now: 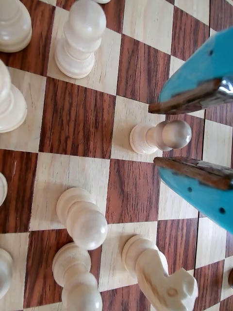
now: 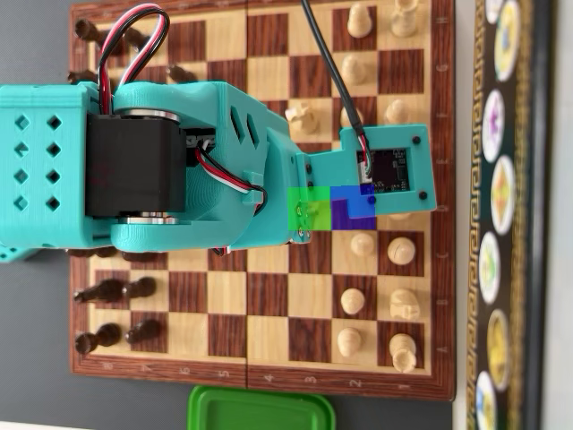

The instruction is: Play chess

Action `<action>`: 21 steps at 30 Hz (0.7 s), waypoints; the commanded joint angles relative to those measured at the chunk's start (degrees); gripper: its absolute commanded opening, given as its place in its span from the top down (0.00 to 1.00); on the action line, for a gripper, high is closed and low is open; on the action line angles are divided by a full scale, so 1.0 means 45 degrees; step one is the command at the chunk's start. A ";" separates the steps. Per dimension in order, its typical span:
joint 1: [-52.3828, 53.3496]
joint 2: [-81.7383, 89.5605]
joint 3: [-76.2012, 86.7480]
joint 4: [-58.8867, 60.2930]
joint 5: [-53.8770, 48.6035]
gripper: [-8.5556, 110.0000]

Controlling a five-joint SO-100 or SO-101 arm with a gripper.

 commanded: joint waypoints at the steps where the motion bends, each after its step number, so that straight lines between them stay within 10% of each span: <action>1: 0.0059 0.0195 -0.0664 0.0000 -0.0059 0.81; 21: 0.0215 0.2383 -0.0488 0.0000 -0.0488 0.80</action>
